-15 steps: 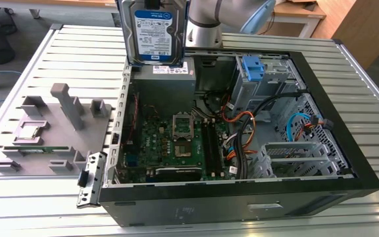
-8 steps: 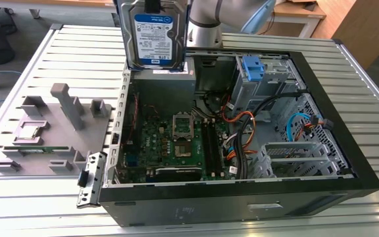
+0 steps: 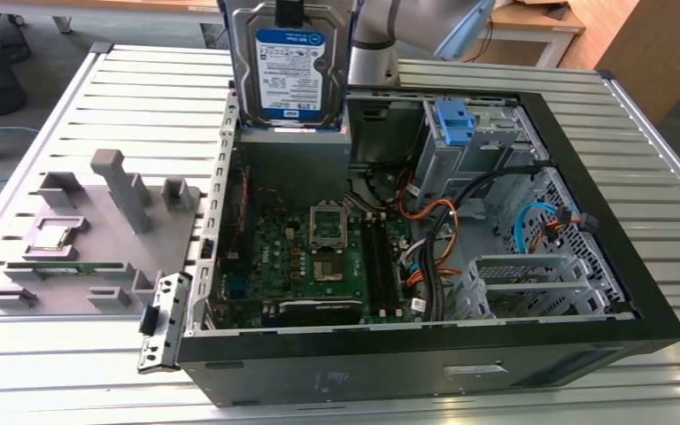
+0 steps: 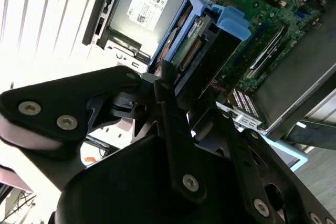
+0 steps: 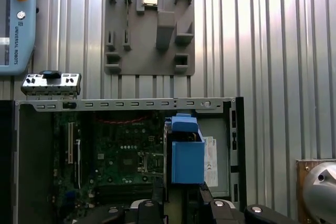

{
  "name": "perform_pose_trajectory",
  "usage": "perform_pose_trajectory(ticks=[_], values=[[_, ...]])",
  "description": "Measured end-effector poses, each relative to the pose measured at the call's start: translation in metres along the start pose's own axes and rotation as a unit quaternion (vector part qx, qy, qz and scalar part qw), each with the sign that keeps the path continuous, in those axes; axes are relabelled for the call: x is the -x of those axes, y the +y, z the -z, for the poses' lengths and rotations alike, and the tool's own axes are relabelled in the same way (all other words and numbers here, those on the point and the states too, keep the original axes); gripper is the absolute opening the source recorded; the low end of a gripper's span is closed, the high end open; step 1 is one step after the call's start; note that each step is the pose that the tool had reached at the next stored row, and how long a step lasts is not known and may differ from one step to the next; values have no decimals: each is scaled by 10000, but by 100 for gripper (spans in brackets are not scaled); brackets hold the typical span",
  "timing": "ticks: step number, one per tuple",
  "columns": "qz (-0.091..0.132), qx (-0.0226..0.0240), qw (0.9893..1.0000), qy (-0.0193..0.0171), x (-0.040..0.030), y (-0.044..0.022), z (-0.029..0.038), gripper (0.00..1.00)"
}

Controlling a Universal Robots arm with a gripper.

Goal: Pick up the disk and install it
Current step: 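Pick up the disk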

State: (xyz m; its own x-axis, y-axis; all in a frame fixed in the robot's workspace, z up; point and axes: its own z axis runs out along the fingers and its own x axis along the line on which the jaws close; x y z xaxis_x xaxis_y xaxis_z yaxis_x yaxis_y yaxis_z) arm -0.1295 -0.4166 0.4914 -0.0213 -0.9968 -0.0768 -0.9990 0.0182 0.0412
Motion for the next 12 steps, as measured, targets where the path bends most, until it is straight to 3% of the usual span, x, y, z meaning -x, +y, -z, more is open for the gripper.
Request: perform_pose_trajectory(ticks=[5,12], values=[[0,0,10000,0,1,-181,6,35],[0,0,10000,0,6,-483,16,35]])
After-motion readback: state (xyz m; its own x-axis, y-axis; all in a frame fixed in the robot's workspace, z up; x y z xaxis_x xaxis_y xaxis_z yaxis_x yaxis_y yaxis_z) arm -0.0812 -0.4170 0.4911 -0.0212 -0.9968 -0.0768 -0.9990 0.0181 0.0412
